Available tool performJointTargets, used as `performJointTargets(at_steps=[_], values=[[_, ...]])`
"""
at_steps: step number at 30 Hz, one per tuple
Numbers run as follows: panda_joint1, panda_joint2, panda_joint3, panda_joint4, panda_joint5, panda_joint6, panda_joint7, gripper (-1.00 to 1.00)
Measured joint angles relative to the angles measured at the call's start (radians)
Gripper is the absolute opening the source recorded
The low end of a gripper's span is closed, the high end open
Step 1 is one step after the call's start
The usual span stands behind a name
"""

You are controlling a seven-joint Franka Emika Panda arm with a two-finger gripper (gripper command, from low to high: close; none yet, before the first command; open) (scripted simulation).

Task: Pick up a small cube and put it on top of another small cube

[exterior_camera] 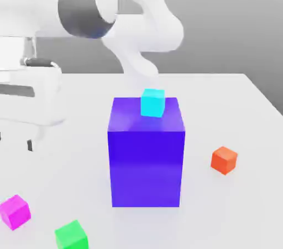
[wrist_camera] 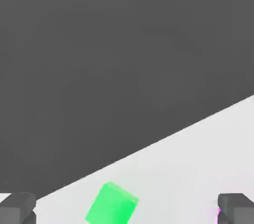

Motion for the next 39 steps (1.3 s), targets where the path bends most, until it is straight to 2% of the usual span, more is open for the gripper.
performJointTargets(at_steps=[7,11,12,19,24,32,37,39], values=[[-0.079,0.252,-0.034,-0.013,0.048,0.087,-0.023,0.00],[-0.134,0.398,0.022,0.014,0.126,0.184,-0.079,0.00],[-0.149,0.429,0.041,0.022,0.143,0.207,-0.092,-1.00],[-0.153,0.434,0.044,0.023,0.144,0.210,-0.093,-1.00],[-0.090,0.286,-0.030,-0.013,0.050,0.100,-0.037,-1.00],[-0.016,0.200,0.054,-0.010,-0.076,0.029,-0.239,-1.00],[0.026,0.156,0.123,-0.004,-0.123,-0.016,-0.399,-1.00],[0.030,0.184,0.142,0.000,-0.121,0.009,-0.438,-1.00]])
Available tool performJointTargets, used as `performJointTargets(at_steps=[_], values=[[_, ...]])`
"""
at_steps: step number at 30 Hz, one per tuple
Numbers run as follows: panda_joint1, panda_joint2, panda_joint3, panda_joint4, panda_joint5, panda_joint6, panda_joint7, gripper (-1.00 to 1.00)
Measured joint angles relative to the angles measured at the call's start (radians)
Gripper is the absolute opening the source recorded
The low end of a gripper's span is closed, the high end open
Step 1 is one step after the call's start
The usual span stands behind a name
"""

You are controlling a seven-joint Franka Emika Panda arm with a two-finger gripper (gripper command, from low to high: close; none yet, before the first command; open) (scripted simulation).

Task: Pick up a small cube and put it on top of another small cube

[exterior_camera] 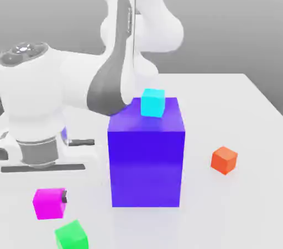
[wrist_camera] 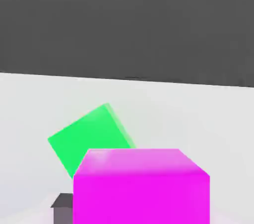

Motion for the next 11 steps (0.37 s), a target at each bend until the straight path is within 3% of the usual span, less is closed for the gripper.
performJointTargets(at_steps=[3,4,11], values=[[-0.010,0.094,0.021,0.006,0.023,0.087,-0.028,-1.00],[-0.013,0.113,0.025,0.007,0.029,0.105,-0.032,1.00],[-0.012,0.110,0.024,0.007,0.027,0.102,-0.031,1.00]])
